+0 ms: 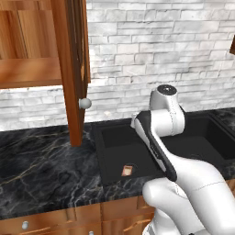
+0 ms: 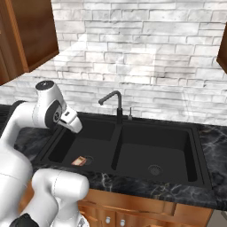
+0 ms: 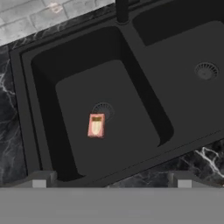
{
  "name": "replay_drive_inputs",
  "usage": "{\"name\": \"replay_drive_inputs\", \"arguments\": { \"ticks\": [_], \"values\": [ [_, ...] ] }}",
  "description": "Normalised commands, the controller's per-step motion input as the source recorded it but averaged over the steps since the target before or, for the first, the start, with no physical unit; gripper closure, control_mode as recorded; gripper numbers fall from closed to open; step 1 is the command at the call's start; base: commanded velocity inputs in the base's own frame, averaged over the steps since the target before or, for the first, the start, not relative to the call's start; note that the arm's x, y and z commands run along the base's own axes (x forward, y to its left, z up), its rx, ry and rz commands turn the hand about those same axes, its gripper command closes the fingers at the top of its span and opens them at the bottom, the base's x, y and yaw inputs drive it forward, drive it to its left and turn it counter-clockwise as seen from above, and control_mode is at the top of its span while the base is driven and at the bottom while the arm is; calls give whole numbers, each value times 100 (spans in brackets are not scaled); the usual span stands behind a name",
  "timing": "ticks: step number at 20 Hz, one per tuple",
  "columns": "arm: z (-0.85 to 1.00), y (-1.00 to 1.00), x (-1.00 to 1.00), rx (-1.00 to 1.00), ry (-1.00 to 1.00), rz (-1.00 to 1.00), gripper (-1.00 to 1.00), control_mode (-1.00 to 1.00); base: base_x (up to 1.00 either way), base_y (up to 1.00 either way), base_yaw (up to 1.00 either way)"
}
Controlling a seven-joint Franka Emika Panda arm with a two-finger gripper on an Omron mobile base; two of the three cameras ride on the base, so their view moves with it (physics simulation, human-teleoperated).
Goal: Pick up the dish brush and bar soap from the sink, and place them back in the cabinet, and close the cabinet doors.
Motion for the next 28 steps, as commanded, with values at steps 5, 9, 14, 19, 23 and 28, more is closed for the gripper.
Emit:
{"name": "replay_drive_inputs", "arguments": {
  "ticks": [5,9,14,19,23,28],
  "values": [
    [-25,1,22,1,1,-1,-100,-100,0,0,0],
    [-21,3,24,0,4,0,-100,-100,0,0,0],
    [-25,3,20,0,4,0,-100,-100,0,0,0],
    [-29,10,14,0,2,0,-100,-100,0,0,0],
    [-24,12,15,0,2,0,-100,-100,0,0,0],
    [-18,6,22,0,0,0,-100,-100,0,0,0]
  ]
}}
